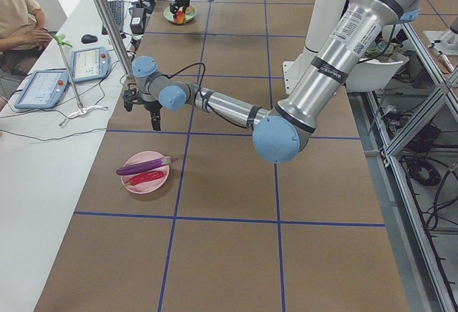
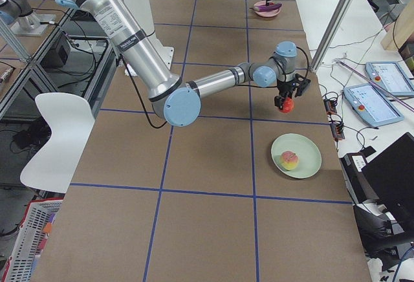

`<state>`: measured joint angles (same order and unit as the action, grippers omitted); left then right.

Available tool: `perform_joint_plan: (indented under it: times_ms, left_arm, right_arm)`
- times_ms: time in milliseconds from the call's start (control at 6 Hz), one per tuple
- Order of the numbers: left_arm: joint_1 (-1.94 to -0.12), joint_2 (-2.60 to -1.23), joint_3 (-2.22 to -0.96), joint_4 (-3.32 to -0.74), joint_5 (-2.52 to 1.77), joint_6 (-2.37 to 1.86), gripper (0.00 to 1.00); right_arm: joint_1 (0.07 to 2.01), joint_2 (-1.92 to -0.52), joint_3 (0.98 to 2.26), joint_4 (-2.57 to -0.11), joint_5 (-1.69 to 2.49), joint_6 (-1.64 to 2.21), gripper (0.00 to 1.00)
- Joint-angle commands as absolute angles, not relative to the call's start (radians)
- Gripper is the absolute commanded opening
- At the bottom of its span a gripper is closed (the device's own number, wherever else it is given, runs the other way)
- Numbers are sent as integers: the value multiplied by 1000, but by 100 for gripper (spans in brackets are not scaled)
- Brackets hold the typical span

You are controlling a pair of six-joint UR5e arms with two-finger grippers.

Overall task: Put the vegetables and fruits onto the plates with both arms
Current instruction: 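Carry the pomegranate to the green plate beside the peach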

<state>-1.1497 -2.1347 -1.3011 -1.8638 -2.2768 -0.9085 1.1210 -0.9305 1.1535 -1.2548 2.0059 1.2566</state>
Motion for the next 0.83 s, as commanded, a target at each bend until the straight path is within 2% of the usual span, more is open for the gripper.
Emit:
perform_joint_plan:
  times_ms: [0, 167, 333, 500, 667]
  left_arm:
    - [-1140, -2135, -1302, -1864, -2276, -916, 100]
    - [-1138, -2135, -1302, -1864, -2275, -914, 100]
    - [-1138, -2135, -1302, -1864, -2275, -914, 100]
    - [-1138, -2135, -1302, -1864, -2275, -914, 100]
    - [-1138, -2135, -1301, -1864, -2275, -914, 100]
  right_arm:
    - [1207, -943, 999, -1244, 1988, 993, 0]
    - [1212, -945, 991, -1244, 1990, 982, 18]
    - [1203, -945, 991, -1244, 1990, 986, 28]
    - [1198, -943, 989, -1244, 1990, 992, 28]
    - [1184, -937, 989, -1244, 1993, 994, 53]
